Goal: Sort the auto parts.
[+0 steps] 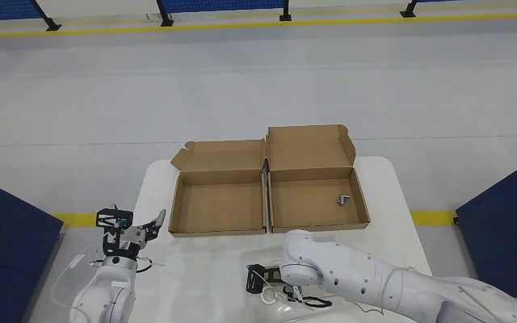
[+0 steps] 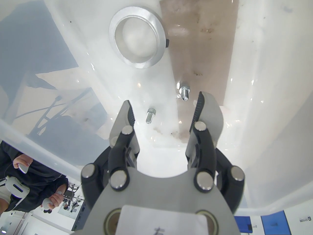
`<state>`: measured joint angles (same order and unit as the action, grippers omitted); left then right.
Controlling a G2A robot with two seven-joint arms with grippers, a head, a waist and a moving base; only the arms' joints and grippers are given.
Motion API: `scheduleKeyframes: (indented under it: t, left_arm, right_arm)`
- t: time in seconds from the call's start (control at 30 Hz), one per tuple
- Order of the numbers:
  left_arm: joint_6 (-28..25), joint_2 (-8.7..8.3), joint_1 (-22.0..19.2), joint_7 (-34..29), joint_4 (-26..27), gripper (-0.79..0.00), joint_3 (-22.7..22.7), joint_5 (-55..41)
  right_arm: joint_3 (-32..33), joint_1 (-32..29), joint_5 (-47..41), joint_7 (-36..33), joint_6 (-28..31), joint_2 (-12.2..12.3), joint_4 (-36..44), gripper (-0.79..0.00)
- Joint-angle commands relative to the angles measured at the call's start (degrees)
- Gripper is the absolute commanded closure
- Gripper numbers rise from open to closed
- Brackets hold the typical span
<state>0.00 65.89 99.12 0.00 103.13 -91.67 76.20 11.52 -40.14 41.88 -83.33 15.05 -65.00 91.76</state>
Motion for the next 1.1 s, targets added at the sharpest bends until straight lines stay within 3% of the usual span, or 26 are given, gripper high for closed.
scheduleKeyframes:
  t: [0.0,0.8,0.87,0.93,1.07]
  left_arm:
    - [0.00,0.00,0.00,0.00,0.00,-0.785,0.00,0.00]
    - [0.00,0.00,0.00,0.00,0.00,-0.785,0.00,0.00]
    - [0.00,0.00,0.00,0.00,0.00,-0.785,0.00,0.00]
    - [0.00,0.00,0.00,0.00,0.00,-0.785,0.00,0.00]
    - [0.00,0.00,0.00,0.00,0.00,-0.785,0.00,0.00]
  right_arm:
    - [0.22,-0.20,0.26,0.01,0.03,0.01,0.07,-0.332]
    - [2.70,-2.94,5.36,2.05,-1.03,-0.45,-0.46,-0.256]
    - [2.79,-3.06,5.40,1.93,-0.91,-0.65,-0.73,-0.215]
    - [2.82,-3.14,5.55,1.32,-1.18,-0.88,-1.10,-0.018]
    - [3.09,-3.28,5.90,0.71,-1.65,-1.26,-1.17,0.000]
